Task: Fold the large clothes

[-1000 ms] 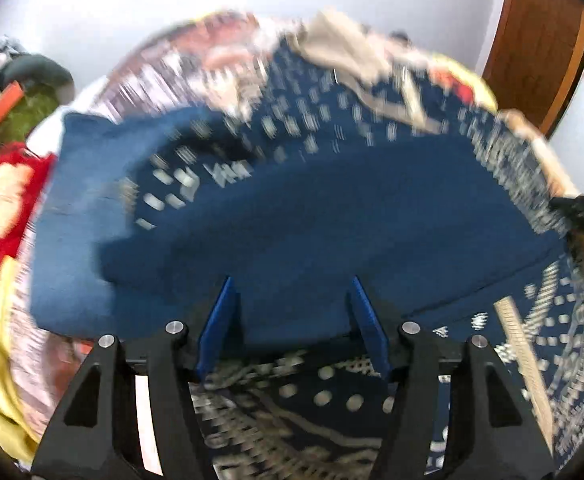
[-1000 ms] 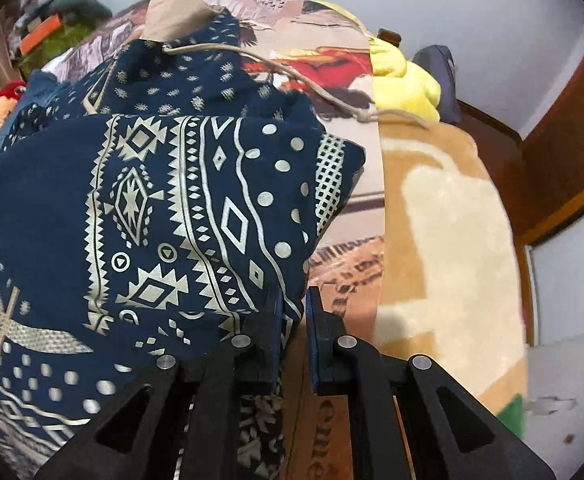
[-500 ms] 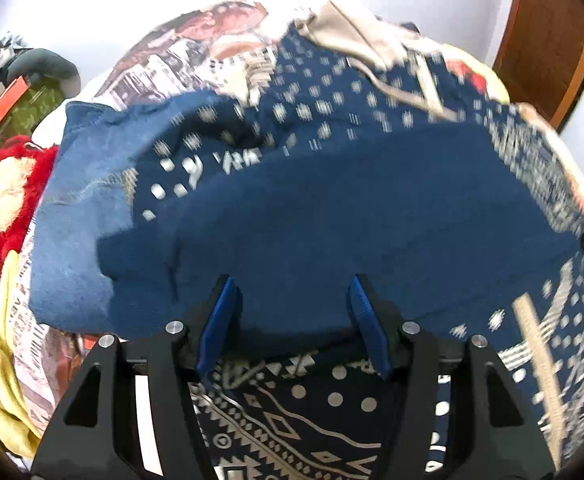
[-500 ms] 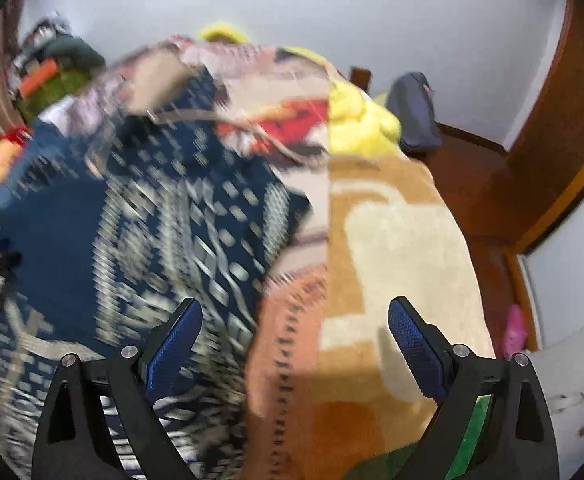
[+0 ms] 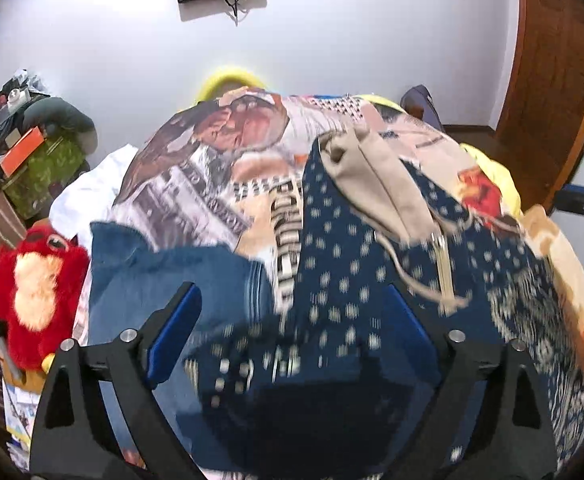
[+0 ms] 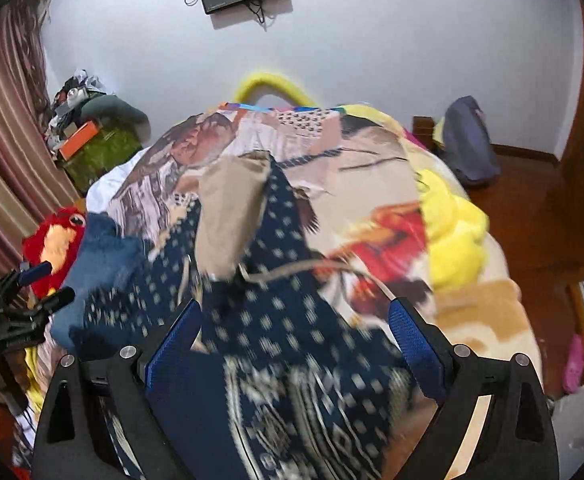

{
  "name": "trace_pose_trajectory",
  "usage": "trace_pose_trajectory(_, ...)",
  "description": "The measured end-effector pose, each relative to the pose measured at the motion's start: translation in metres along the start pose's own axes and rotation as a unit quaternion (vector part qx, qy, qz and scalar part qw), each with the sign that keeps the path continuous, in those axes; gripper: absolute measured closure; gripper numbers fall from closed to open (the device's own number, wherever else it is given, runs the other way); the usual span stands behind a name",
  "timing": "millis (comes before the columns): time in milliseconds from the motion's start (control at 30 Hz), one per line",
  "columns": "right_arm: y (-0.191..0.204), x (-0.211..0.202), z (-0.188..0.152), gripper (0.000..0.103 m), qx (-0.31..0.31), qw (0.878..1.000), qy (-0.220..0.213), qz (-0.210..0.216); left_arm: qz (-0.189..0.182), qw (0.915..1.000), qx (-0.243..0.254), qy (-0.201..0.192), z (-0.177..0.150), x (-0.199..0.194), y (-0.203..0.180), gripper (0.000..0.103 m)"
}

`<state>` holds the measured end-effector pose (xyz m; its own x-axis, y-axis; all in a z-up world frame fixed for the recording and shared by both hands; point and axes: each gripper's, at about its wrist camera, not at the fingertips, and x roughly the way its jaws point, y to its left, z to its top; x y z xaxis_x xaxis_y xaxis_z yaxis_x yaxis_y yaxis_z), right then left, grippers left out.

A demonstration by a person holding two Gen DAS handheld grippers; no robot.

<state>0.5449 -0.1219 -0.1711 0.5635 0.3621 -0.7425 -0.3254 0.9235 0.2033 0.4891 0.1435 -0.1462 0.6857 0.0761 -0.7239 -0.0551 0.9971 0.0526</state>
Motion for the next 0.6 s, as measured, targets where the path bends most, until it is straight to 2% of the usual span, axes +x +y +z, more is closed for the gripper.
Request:
trace_pose_trajectory(100,0.004,0.032,0.02,0.009,0.007,1.0,0.014,0.014,-0.015,0.9998,-0.006,0.014,0.017,0.027,0.0,0.009)
trace_pose_trajectory(300,0.001,0.119,0.044,0.009,0.042,0.996,0.067,0.029,-0.053,0.9957,-0.021,0.073,0.045,0.105,-0.002,0.009)
trace_pose_trajectory(400,-0.002,0.159,0.05,0.009,0.067,0.993,0.092,0.034,-0.077,0.9898,-0.047,0.11,0.05,0.147,-0.001,0.009)
trace_pose_trajectory(500,-0.001,0.196,0.053,0.009,0.073,0.991,0.109,0.03,-0.101,0.9794,-0.089,0.151,0.048,0.184,0.001,0.009)
trace_pose_trajectory(567,-0.004,0.216,0.053,0.013,0.085,0.989,0.116,0.018,-0.112,0.9732,-0.12,0.161,0.048,0.203,0.005,0.009)
trace_pose_trajectory(600,-0.006,0.223,0.052,0.018,0.089,0.989,0.116,0.008,-0.109,0.9728,-0.129,0.159,0.048,0.207,0.005,0.009)
